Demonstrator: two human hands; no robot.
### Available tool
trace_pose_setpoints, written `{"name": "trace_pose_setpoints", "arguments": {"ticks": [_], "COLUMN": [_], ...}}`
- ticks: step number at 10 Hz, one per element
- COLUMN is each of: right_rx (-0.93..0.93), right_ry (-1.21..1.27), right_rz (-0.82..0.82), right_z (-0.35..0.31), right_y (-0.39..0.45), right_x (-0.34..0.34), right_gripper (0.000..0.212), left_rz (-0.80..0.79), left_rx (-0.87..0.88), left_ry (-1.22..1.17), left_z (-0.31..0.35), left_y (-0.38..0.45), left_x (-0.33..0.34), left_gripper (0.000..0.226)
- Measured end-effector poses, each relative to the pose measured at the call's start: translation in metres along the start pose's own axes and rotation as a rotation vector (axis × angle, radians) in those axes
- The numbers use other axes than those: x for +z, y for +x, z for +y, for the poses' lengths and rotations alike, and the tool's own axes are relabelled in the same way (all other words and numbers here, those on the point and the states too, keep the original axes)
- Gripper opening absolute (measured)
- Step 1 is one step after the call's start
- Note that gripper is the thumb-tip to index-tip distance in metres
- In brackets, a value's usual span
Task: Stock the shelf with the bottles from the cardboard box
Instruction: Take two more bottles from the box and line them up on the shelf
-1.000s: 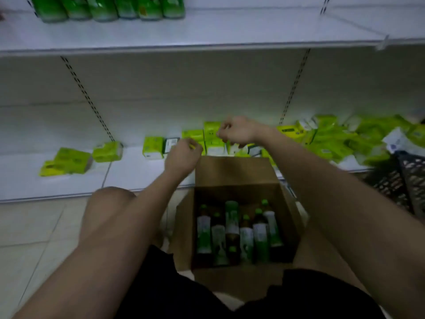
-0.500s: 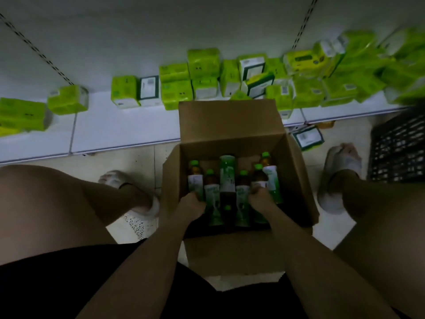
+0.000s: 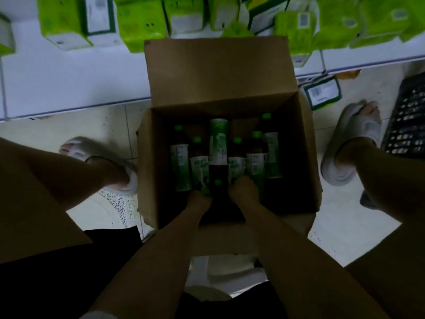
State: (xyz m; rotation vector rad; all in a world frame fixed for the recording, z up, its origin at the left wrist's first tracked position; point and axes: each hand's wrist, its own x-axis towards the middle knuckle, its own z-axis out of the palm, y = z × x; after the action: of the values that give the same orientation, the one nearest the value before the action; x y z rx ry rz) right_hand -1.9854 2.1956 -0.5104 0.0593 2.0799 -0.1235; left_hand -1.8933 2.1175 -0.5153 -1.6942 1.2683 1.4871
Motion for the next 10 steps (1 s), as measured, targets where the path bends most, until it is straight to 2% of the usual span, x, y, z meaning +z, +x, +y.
{"name": "trace_pose_setpoints", "arguments": {"ticks": [1,2,3,4,5,6,8,9,10], "right_rx": [-0.006,-0.047,-0.030,0.061,0.048,0.015,0.037,0.018,-0.088], "right_ry": [0.010,0.117,0.157,0.243,0.227,0.253,0.298,0.312,0.316], "right_rz": [0.173,0.465,0.520,0.367,0.334,0.347,0.320,0.339,0.379], "right_z": [0.004,0.010,0.015,0.021,0.021,0.019,0.013,0.015,0.020], "right_y": [-0.010,-0.012,0.001,0.011,0.012,0.015,0.016,0.007,-0.006], "right_x": [0.001,-0.004,-0.022,-0.030,-0.029,-0.031,-0.039,-0.041,-0.043], "right_gripper": [0.052,0.054,0.076,0.092,0.092,0.084,0.080,0.074,0.059], "left_rz": [0.063,0.079,0.070,0.085,0.076,0.049,-0.059,-0.100,-0.115], "left_rx": [-0.036,-0.075,-0.096,-0.120,-0.108,-0.036,0.069,0.099,0.088], "left_ry": [0.151,0.091,0.052,-0.054,-0.215,-0.236,-0.187,-0.197,-0.258], "left_z": [-0.003,0.001,0.003,0.003,0.000,-0.002,0.001,0.004,0.009], "left_y": [0.012,0.010,0.010,0.005,0.004,0.000,-0.014,-0.024,-0.037], "left_x": [0.003,0.011,0.016,0.014,0.011,0.006,-0.011,-0.024,-0.034], "left_gripper": [0.043,0.045,0.053,0.067,0.079,0.079,0.065,0.043,0.034]}}
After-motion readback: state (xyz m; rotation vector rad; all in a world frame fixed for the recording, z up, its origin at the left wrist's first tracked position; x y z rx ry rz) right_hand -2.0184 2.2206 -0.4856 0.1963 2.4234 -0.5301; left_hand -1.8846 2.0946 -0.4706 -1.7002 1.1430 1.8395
